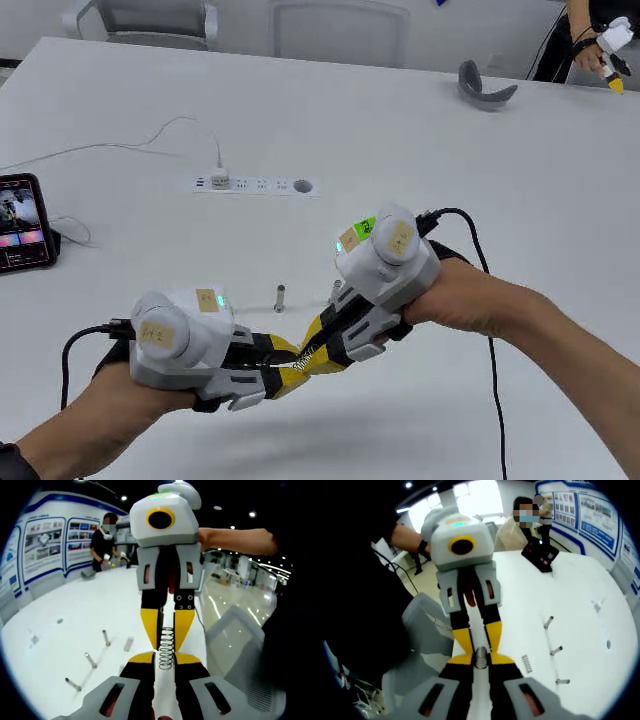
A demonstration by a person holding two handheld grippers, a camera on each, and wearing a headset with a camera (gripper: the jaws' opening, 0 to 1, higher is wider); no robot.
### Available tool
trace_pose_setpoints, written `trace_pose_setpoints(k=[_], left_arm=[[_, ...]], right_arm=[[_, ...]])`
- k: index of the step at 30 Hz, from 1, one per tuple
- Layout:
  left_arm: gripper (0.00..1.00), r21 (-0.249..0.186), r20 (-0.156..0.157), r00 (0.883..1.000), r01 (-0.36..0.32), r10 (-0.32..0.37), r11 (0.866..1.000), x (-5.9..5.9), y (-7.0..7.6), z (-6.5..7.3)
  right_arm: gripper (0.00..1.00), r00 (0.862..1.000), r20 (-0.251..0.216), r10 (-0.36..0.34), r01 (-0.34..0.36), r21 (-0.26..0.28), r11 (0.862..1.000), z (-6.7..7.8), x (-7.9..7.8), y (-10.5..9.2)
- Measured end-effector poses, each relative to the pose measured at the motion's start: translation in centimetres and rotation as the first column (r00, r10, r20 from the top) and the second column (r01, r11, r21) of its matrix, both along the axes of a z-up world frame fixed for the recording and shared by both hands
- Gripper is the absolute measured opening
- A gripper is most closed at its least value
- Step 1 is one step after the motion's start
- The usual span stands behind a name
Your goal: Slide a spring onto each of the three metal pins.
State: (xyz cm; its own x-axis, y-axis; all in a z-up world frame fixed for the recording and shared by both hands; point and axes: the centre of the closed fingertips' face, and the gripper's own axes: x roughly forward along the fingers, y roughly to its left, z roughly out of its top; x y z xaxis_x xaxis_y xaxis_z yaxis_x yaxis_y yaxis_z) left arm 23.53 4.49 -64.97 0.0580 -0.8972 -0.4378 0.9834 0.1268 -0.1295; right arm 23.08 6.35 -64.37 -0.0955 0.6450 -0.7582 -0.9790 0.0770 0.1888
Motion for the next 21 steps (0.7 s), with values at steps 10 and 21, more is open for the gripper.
trace_pose_setpoints(k=[10, 21], left_arm=[[0.24, 0.006, -0.008, 0.994, -0.105, 0.105, 0.994, 1.6, 2.4, -0.8], [0.32, 0.035, -0.012, 0.974, -0.225, 0.225, 0.974, 3.1, 5.5, -2.2]], right_arm=[[0.12, 1.0, 0.011, 0.004, -0.003, -0.037, 0.999, -1.0, 1.0, -0.1], [0.12, 1.0, 0.014, 0.021, -0.019, -0.098, 0.995, -2.6, 2.0, -0.7]])
